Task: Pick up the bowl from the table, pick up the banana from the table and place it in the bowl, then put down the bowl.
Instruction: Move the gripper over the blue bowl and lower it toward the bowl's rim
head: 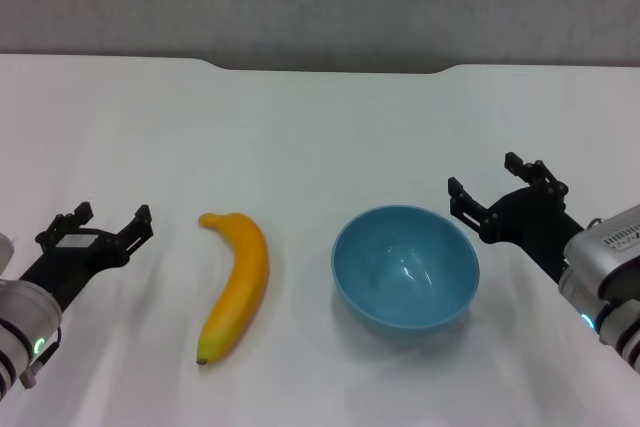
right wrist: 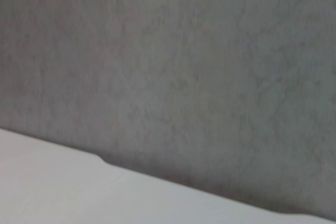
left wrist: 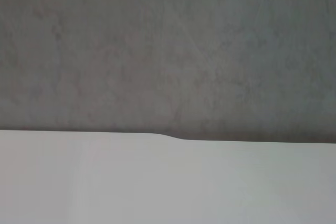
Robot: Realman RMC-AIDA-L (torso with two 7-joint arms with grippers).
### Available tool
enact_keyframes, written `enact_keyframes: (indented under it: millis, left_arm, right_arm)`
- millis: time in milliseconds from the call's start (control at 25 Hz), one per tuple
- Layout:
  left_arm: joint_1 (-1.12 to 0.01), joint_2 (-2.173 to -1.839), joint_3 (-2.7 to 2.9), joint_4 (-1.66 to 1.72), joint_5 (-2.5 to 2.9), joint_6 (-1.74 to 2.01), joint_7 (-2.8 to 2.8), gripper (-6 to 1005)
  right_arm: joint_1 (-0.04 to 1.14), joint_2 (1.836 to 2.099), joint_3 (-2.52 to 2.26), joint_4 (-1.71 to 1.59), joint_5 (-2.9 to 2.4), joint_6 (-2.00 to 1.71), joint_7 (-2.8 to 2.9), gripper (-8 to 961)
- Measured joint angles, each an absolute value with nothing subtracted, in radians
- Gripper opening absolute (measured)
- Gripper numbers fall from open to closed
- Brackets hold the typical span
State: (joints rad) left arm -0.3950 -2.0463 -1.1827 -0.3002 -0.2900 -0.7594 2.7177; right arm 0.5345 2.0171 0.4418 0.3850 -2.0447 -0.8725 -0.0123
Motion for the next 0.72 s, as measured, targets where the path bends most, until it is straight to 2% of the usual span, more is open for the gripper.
enact_keyframes:
  millis: [280,480,600,640,680,720]
  left_arm:
    - [-0.370,-2.035,-1.183,-0.363,-0.278,-0.765,2.697,878]
    - [-0.276,-1.985,-1.190,-0.607,-0.209,-0.658,2.600,878]
    - [-0.235,-1.962,-1.205,-0.780,-0.151,-0.474,2.581,878]
    - [-0.224,-1.958,-1.212,-0.831,-0.135,-0.411,2.581,878]
    - [-0.211,-1.956,-1.220,-0.886,-0.114,-0.334,2.581,878]
    - [-0.196,-1.956,-1.229,-0.947,-0.091,-0.252,2.582,878]
  right_arm:
    - [0.534,2.010,0.442,0.415,-2.047,-0.898,-0.012,861]
    - [0.531,1.991,0.453,0.493,-2.047,-0.890,-0.013,861]
    - [0.530,1.962,0.456,0.549,-2.047,-0.861,-0.013,861]
    - [0.529,1.944,0.463,0.587,-2.047,-0.831,-0.013,861]
    - [0.523,1.908,0.488,0.664,-2.047,-0.775,-0.016,861]
    - [0.516,1.890,0.504,0.707,-2.047,-0.741,-0.018,861]
